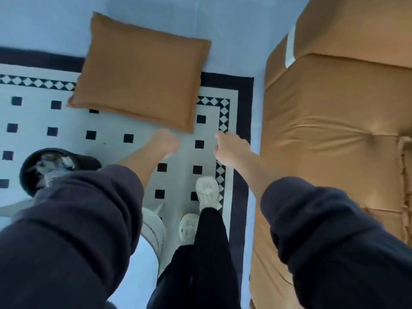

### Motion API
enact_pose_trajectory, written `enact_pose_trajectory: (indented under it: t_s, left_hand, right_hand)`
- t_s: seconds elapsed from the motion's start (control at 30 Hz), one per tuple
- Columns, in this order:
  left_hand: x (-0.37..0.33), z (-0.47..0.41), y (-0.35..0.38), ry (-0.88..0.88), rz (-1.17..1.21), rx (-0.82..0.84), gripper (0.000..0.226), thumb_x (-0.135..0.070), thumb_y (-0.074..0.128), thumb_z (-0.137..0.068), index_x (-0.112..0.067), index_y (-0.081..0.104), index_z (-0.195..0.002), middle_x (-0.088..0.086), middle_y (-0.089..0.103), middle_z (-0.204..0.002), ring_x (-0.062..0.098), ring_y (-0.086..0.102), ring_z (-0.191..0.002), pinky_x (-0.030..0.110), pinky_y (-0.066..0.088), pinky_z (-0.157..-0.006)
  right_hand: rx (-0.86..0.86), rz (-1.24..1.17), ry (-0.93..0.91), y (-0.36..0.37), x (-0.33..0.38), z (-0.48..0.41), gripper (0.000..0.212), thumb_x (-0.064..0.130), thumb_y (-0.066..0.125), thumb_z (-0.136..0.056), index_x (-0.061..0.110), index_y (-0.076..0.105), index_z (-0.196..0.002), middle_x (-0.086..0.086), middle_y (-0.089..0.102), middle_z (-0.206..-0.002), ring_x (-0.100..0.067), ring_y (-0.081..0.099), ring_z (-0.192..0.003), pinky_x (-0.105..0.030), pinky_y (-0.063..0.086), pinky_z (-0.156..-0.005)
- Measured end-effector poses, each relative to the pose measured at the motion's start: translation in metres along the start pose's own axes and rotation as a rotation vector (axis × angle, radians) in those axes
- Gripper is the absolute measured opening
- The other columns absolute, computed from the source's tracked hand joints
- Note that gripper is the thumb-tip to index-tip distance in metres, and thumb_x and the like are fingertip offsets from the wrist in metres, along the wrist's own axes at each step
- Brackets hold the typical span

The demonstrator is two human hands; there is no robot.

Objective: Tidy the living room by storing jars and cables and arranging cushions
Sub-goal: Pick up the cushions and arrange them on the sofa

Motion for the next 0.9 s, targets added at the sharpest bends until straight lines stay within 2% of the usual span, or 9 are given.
enact_pose_trajectory:
  t_s: [0.07,0.13,0.27,0.37,0.5,0.57,0.67,0.77,0.9]
  left_hand:
    - [0.015,-0.033,-0.032,-0.006,0.062,-0.051,0.022,-0.009,0.041,-0.099,0.001,0.060,-0.102,0.016,0.056,-0.101,0.035,0.053,-0.105,0.033,0.039,-0.082]
    - [0.027,-0.070,-0.057,-0.016,0.086,-0.096,0.023,-0.009,0.045,-0.095,-0.008,0.049,-0.072,0.016,0.054,-0.081,0.028,0.048,-0.081,0.031,0.036,-0.069]
    - [0.045,-0.139,-0.108,-0.090,0.105,-0.112,0.030,-0.007,0.044,-0.090,-0.010,0.044,-0.060,0.009,0.043,-0.063,0.023,0.039,-0.059,0.030,0.029,-0.054]
    - [0.068,-0.196,-0.136,-0.190,0.159,-0.125,0.025,-0.009,0.044,-0.090,0.008,0.061,-0.095,0.023,0.063,-0.087,0.037,0.060,-0.080,0.041,0.048,-0.067]
    - [0.090,-0.257,-0.152,-0.243,0.191,-0.134,0.039,-0.019,0.042,-0.096,-0.006,0.050,-0.132,0.017,0.055,-0.130,0.035,0.052,-0.116,0.042,0.046,-0.093]
    - [0.099,-0.293,-0.157,-0.257,0.198,-0.138,0.049,-0.025,0.042,-0.094,-0.011,0.041,-0.141,0.017,0.045,-0.139,0.036,0.044,-0.125,0.047,0.043,-0.100]
    - [0.117,-0.354,-0.163,-0.276,0.159,-0.158,0.065,-0.038,0.045,-0.093,-0.016,0.023,-0.150,0.016,0.030,-0.149,0.038,0.029,-0.136,0.052,0.034,-0.104]
    - [0.144,-0.429,-0.169,-0.292,0.129,-0.218,0.085,-0.059,0.049,-0.089,-0.023,0.008,-0.154,0.014,0.010,-0.160,0.038,0.010,-0.146,0.057,0.023,-0.111]
    - [0.178,-0.517,-0.176,-0.326,0.090,-0.287,0.111,-0.081,0.048,-0.076,-0.028,-0.012,-0.153,0.011,-0.017,-0.161,0.036,-0.013,-0.148,0.064,0.005,-0.114]
  right_hand:
    - [0.023,0.027,-0.011,-0.024,0.022,-0.044,0.036,0.022,0.040,-0.099,0.011,0.042,-0.133,-0.008,0.053,-0.117,-0.028,0.053,-0.101,-0.038,0.043,-0.075]
    - [0.043,0.037,-0.017,-0.045,0.040,-0.084,0.035,0.024,0.041,-0.099,0.011,0.044,-0.131,-0.008,0.055,-0.117,-0.028,0.055,-0.103,-0.040,0.046,-0.078]
    - [0.104,0.040,-0.032,-0.072,0.070,-0.175,0.042,0.025,0.040,-0.099,0.012,0.039,-0.139,-0.010,0.056,-0.122,-0.027,0.057,-0.100,-0.040,0.050,-0.079]
    - [0.157,-0.029,0.006,-0.077,0.092,-0.248,0.046,0.025,0.039,-0.099,0.011,0.034,-0.142,-0.011,0.055,-0.125,-0.027,0.058,-0.102,-0.038,0.050,-0.075]
    - [0.214,-0.085,0.064,-0.064,0.111,-0.320,0.054,0.027,0.042,-0.098,0.016,0.025,-0.148,-0.012,0.045,-0.138,-0.029,0.056,-0.110,-0.037,0.046,-0.077]
    - [0.217,-0.135,0.118,-0.054,0.117,-0.357,0.062,0.034,0.046,-0.097,0.021,0.018,-0.151,-0.012,0.035,-0.146,-0.033,0.051,-0.119,-0.041,0.048,-0.087]
    - [0.224,-0.242,0.227,-0.035,0.120,-0.417,0.077,0.044,0.053,-0.094,0.029,0.006,-0.153,-0.010,0.020,-0.155,-0.037,0.043,-0.129,-0.040,0.044,-0.084]
    - [0.198,-0.313,0.324,-0.007,0.116,-0.484,0.098,0.058,0.059,-0.086,0.038,-0.012,-0.151,-0.008,-0.008,-0.161,-0.043,0.015,-0.144,-0.055,0.036,-0.104]
    - [0.121,-0.384,0.431,0.018,0.121,-0.558,0.117,0.070,0.063,-0.075,0.041,-0.024,-0.147,-0.009,-0.025,-0.158,-0.049,-0.007,-0.144,-0.061,0.021,-0.110]
Point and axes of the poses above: each hand's wrist, its own z-axis away from the middle knuckle, its own y-axis out of the palm, x = y × z, the point moved 2 cm from there along -z, towards the middle knuckle
